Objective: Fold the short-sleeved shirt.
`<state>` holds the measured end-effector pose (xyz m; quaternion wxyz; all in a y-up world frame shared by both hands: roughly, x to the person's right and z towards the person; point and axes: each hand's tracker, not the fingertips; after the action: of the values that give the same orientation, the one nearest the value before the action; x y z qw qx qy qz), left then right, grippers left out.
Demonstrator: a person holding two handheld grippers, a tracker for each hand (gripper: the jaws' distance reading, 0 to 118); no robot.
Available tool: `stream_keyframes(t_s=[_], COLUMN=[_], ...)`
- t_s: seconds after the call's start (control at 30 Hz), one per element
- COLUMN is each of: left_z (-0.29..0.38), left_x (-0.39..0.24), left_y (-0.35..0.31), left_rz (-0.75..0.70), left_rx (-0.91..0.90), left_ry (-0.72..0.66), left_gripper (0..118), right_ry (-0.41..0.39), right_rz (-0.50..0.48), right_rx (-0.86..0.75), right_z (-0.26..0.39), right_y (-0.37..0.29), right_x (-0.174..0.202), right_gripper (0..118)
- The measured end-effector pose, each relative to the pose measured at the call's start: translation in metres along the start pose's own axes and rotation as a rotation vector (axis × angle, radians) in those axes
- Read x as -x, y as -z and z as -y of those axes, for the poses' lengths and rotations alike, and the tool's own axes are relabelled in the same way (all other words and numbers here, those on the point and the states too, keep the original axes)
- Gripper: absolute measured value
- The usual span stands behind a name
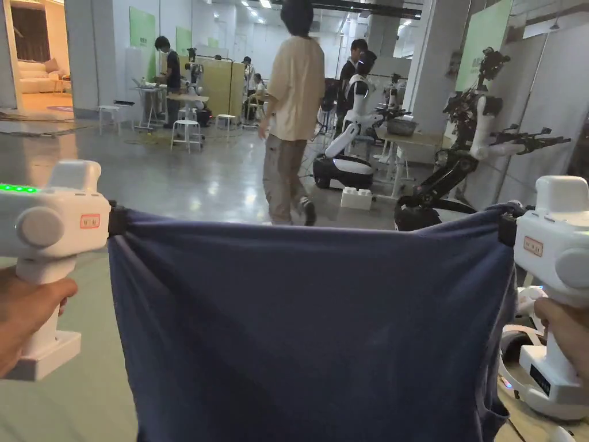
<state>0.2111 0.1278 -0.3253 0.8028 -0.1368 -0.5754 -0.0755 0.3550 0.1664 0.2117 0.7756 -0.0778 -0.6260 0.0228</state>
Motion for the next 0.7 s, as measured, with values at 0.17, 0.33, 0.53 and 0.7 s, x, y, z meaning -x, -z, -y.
stream_keyframes(t_s=[0.17,0.33,0.53,0.7], left_z=[-0.048,-0.085,-0.117,-0.101], left_x=[0.002,0.003,0.004,0.001], left_y=[0.024,0.033,0.048,0.058], left_rz=[-0.009,-0.01,-0.022,-0.031], left_rx=[-0.012,-0.02,-0.045,-0.047], left_ry=[0.028,0.018,0.039,0.057], left_gripper=[8,8,8,8], right_ry=[0.0,-0.006,-0.01,-0.006], right_rz=[0.022,0.034,0.042,0.044], right_rx=[-0.011,-0.027,-0.04,-0.03], right_z=[-0.038,-0.071,-0.094,-0.076], right_y=[0.026,0.052,0.071,0.072], right_x=[0.001,0.0,0.001,0.004], right_gripper=[3,3,3,3])
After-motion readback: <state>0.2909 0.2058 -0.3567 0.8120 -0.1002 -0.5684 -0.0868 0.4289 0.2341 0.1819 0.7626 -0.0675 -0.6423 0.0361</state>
